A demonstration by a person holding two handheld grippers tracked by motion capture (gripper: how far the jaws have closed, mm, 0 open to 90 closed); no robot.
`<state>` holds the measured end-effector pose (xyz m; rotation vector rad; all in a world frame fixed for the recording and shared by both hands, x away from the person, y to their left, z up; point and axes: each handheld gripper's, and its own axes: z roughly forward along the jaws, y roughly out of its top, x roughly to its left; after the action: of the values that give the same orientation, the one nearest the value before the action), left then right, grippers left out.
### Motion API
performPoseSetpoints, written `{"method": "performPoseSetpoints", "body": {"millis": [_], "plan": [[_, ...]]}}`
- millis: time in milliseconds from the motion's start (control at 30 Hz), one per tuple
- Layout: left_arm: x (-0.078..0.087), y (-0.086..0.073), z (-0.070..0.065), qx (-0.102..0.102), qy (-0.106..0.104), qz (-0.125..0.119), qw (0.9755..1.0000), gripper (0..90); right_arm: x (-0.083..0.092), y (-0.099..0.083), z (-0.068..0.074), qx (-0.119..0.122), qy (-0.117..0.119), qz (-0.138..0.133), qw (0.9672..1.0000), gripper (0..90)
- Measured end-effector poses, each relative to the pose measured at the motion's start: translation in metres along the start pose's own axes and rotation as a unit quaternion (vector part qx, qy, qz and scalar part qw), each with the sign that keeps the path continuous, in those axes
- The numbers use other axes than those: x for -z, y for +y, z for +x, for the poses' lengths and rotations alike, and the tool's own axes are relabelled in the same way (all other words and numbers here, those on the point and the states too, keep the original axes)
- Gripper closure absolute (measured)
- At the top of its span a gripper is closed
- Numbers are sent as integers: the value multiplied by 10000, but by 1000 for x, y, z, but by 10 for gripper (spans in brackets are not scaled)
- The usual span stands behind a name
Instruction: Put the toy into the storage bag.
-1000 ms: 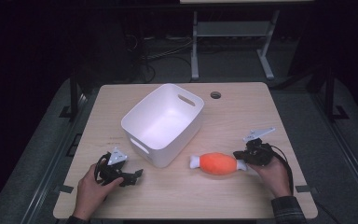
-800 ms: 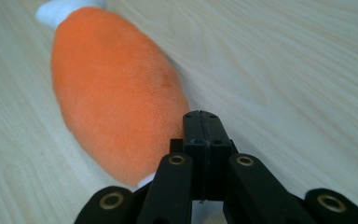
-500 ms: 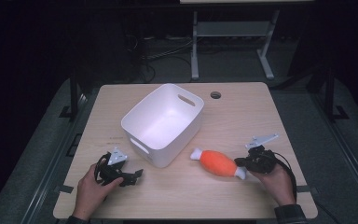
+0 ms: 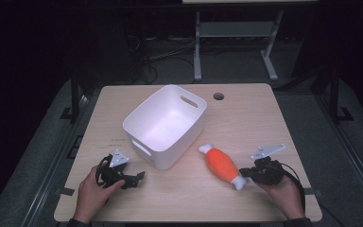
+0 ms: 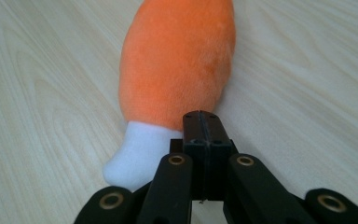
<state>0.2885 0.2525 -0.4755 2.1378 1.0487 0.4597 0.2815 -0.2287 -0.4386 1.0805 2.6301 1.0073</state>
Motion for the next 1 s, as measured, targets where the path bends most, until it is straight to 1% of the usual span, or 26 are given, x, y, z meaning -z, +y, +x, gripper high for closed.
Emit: {"method": "performPoseSetpoints", "body": {"millis": [33,67,100,133,167,233,333,367,433,467,600,667,733,767,833,867,967,1000], "plan": [[0,0,0,0,0,0,10000,126,0,0,0,0,0,0,10000,896],[0,0,0,1,0,-1,10000,126,1,1,0,-8,-48,-73,10000,865],[0,0,0,1,0,-1,10000,126,1,1,0,-8,-48,-73,10000,865],[0,0,0,0,-1,0,10000,126,2,3,0,-43,-115,-87,9999,807],[0,0,0,1,-1,-1,10000,126,2,3,-1,-56,-146,-92,9998,781],[0,0,0,1,-1,0,10000,126,4,4,-2,-101,-238,-124,9996,687],[0,0,0,0,0,0,10000,126,8,8,-4,-225,-323,-173,9991,530],[0,0,0,0,1,1,10000,126,9,9,-5,-220,-337,-194,9990,498],[0,0,0,0,1,0,10000,126,12,11,-5,-260,-402,-244,9986,399],[0,0,0,1,0,0,10000,126,14,13,-6,-263,-419,-254,9985,365],[0,0,0,-1,0,1,10000,126,15,19,-7,-271,-314,-183,9990,273],[0,0,0,-1,1,0,10000,126,14,22,-6,-242,-366,-135,9989,186],[0,0,0,-4,2,3,10000,126,11,25,-4,-241,-344,-27,9991,115],[0,0,0,-5,2,3,10000,126,10,26,-3,-217,-380,-23,9990,90],[0,0,0,-15,1,13,10000,126,8,30,-2,-218,-399,-25,9990,7],[0,0,0,-15,1,13,10000,126,8,30,-2,-218,-399,-25,9990,7],[0,0,0,-9,0,7,10000,126,5,38,1,-180,-444,-60,9988,0],[0,0,0,-6,0,4,10000,126,4,40,2,-175,-401,-59,9990,0]]}}
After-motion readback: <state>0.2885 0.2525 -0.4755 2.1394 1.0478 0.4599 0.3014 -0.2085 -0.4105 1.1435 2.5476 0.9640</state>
